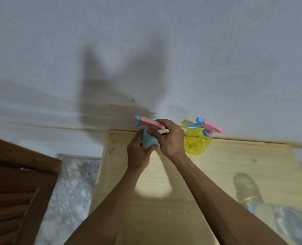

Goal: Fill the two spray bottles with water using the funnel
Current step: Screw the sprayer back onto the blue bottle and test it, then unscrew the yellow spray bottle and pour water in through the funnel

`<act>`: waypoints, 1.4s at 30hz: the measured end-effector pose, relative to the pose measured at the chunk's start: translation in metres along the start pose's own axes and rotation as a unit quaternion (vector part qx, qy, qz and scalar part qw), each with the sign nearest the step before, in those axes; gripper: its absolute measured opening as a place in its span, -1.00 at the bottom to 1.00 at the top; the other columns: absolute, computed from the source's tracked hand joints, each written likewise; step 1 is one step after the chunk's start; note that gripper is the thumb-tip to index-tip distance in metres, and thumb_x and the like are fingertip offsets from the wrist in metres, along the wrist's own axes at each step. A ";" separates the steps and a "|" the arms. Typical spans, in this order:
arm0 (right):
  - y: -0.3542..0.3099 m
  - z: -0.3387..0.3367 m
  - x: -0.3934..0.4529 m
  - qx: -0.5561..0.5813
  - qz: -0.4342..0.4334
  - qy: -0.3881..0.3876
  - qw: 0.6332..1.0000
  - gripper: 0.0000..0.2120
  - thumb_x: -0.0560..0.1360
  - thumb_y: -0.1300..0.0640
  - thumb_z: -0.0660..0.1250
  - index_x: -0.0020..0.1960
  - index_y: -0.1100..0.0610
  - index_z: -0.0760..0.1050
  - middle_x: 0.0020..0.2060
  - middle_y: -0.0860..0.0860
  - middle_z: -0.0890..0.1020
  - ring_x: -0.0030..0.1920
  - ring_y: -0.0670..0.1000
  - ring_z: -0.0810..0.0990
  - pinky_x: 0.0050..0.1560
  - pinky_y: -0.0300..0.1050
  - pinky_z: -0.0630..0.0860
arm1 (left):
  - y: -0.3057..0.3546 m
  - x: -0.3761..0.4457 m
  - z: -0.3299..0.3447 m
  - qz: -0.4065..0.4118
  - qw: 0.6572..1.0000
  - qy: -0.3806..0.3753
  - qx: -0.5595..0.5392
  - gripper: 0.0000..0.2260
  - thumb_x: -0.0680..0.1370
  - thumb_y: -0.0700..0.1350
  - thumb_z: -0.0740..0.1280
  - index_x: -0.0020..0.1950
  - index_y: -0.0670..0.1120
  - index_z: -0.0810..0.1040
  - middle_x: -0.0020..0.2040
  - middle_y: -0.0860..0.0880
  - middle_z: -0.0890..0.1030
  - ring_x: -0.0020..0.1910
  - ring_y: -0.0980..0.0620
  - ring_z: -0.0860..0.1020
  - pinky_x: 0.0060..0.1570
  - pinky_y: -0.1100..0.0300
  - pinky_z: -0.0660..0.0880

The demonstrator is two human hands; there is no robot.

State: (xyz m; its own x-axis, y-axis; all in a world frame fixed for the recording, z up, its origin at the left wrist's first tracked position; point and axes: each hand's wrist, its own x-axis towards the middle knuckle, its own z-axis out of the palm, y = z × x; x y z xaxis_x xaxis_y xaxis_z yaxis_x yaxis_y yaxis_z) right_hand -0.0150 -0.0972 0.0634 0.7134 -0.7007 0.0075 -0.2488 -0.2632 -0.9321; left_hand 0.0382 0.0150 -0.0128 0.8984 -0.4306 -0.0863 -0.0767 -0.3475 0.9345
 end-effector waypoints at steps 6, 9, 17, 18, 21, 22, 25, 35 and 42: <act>0.001 0.002 -0.002 0.001 0.016 0.009 1.000 -0.63 0.39 0.13 0.59 0.17 0.07 0.64 -0.03 -0.05 0.68 0.00 -0.02 0.63 0.02 0.04 0.63 | 0.002 -0.002 -0.004 0.004 1.000 -0.013 0.014 -0.31 0.34 0.16 0.54 0.42 -0.02 0.48 0.18 0.04 0.66 0.16 0.05 0.64 0.08 -0.04 0.63; -0.005 -0.005 -0.013 -0.001 0.021 0.033 0.999 -0.49 0.36 0.11 0.62 0.28 0.08 0.57 0.05 -0.03 0.66 0.04 -0.06 0.61 -0.02 -0.13 0.62 | 0.007 -0.009 -0.006 -0.012 0.999 -0.015 0.040 -0.23 0.30 0.15 0.57 0.44 -0.05 0.43 0.22 0.03 0.63 0.15 0.02 0.63 0.09 0.14 0.61; 0.004 -0.062 -0.075 0.027 0.056 0.151 0.987 -0.74 0.38 0.17 0.61 -0.03 0.11 0.57 -0.20 -0.03 0.62 -0.16 -0.07 0.60 -0.23 -0.25 0.53 | 0.012 -0.068 0.014 -0.060 0.993 0.043 0.087 -0.51 0.33 -0.12 0.64 0.11 -0.19 0.48 0.00 -0.08 0.56 0.00 -0.11 0.55 -0.07 0.26 0.34; 0.007 -0.072 -0.082 0.029 0.065 0.171 0.983 -0.76 0.39 0.17 0.60 -0.08 0.10 0.55 -0.24 -0.01 0.61 -0.19 -0.09 0.59 -0.22 -0.22 0.53 | 0.013 -0.074 0.022 -0.054 0.994 0.029 0.087 -0.53 0.33 -0.15 0.64 0.09 -0.21 0.49 0.00 -0.09 0.56 0.00 -0.12 0.56 -0.09 0.33 0.32; 0.015 -0.101 -0.092 0.024 0.086 0.235 0.968 -0.72 0.40 0.14 0.59 -0.12 0.05 0.48 -0.28 -0.01 0.58 -0.21 -0.08 0.58 -0.14 -0.17 0.50 | 0.022 -0.087 0.049 -0.053 0.996 -0.031 0.063 -0.54 0.34 -0.27 0.62 0.15 -0.26 0.50 0.09 -0.16 0.57 0.04 -0.10 0.57 -0.08 0.59 0.33; 0.018 -0.110 -0.091 0.020 0.090 0.251 0.964 -0.69 0.39 0.13 0.60 -0.09 0.03 0.46 -0.24 -0.03 0.57 -0.21 -0.07 0.57 -0.11 -0.14 0.50 | 0.027 -0.089 0.057 -0.051 0.996 -0.052 0.059 -0.51 0.36 -0.27 0.61 0.20 -0.26 0.50 0.14 -0.16 0.57 0.06 -0.07 0.56 -0.04 0.60 0.34; 0.025 -0.129 -0.080 0.013 0.106 0.244 0.964 -0.55 0.37 0.07 0.62 0.12 -0.03 0.44 -0.06 -0.06 0.57 -0.11 -0.05 0.56 -0.07 -0.19 0.51 | 0.040 -0.085 0.081 -0.033 0.991 -0.106 0.079 -0.37 0.40 -0.09 0.60 0.38 -0.19 0.44 0.32 -0.10 0.54 0.28 -0.06 0.52 0.26 0.26 0.42; 0.042 -0.144 -0.022 0.016 0.082 0.119 0.989 -0.46 0.31 0.06 0.66 0.24 -0.02 0.58 0.09 -0.16 0.65 0.12 -0.13 0.59 0.10 0.08 0.59 | 0.077 -0.040 0.132 -0.021 0.992 -0.105 0.073 -0.16 0.38 -0.07 0.61 0.57 -0.04 0.29 0.43 0.00 0.50 0.37 0.02 0.49 0.12 0.31 0.36; 0.049 -0.143 -0.009 0.041 0.075 0.093 0.992 -0.68 0.35 0.11 0.62 0.07 -0.03 0.68 -0.07 -0.16 0.72 0.01 -0.07 0.66 0.08 0.19 0.60 | 0.075 -0.034 0.138 0.010 0.992 -0.100 0.079 -0.39 0.39 -0.03 0.55 0.41 0.08 0.47 0.24 0.13 0.63 0.19 0.10 0.60 -0.03 0.44 0.43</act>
State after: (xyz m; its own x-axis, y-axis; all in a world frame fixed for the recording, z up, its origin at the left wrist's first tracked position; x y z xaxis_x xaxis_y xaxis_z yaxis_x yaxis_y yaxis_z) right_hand -0.1277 -0.1988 0.0692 0.5381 -0.8397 -0.0733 -0.2822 -0.0975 -0.9544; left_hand -0.0579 -0.1113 0.0124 0.7931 -0.5904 -0.1497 -0.1748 -0.4561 0.8726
